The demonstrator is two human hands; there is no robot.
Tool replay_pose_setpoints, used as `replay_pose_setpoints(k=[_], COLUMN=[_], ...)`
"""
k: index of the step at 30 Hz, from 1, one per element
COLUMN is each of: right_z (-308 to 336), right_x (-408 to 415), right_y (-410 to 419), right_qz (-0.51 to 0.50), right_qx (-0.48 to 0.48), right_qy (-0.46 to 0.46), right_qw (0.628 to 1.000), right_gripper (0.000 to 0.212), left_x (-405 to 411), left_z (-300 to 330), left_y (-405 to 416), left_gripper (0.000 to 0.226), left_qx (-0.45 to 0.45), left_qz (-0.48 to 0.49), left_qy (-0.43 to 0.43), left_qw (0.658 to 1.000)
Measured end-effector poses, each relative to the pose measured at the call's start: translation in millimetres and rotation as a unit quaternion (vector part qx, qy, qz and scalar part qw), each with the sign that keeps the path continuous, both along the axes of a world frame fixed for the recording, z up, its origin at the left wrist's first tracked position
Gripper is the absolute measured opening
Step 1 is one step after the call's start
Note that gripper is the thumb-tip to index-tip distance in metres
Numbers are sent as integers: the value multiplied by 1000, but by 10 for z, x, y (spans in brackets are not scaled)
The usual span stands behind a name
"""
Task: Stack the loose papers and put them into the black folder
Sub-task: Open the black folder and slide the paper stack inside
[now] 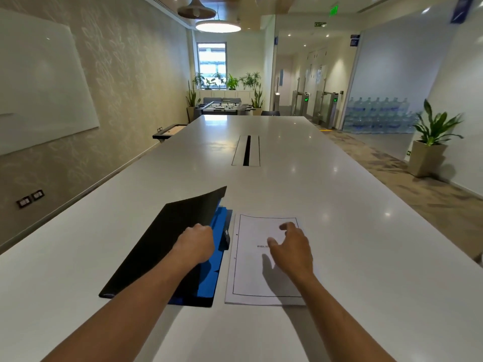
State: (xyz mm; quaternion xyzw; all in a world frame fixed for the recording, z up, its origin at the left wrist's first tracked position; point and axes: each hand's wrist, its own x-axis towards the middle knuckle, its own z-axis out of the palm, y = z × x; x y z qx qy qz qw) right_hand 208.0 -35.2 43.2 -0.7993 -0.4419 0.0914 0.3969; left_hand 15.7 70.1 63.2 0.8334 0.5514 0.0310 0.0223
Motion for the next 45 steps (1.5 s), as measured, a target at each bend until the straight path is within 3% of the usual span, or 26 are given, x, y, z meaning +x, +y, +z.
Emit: replay_pose_setpoints(k=[3,7,9,17,21,23,26,31,37,45], right_z=[-53,-128,-117,12,18,9,27,51,99,64], right_x=[221,376,400,505,617,622,561,406,464,553], right_y=[-151,-277,-287,-204,-173,-155,-104,-30,4,-213], right_qz=[-49,-69,-66,-76,-66,-62,-62,-85,-13,66], right_qx=[-64,-141,-155,-162,-127,-125,-139,-210,-189,-95], right_qy=[-9,-13,12,119,193,194,188,100,141,265], right_qw=[997,987,986,977,971,971,970,969,972,957], right_gripper=[48,55,58,70,45,36,47,45,48,26], left_x=[88,137,139,155,152,150,145,146,136,44], left_z=[-194,-233,-200,-242,-221,-240,-251,-243,-236,-214], left_y=[-36,-7,8,-55,-48,-44,-50,-41,-31,-35], left_gripper=[16,70,78,64,64,66,68,69,65,65], left_qx=[-55,-102,-113,-54,-54,-47,-41,-44,-45,-62], left_qz=[-1,18,7,-41,-44,-43,-44,-41,-41,-41], left_qy=[7,24,36,87,97,97,107,105,91,43], left_qw=[998,994,993,994,993,993,992,993,994,996])
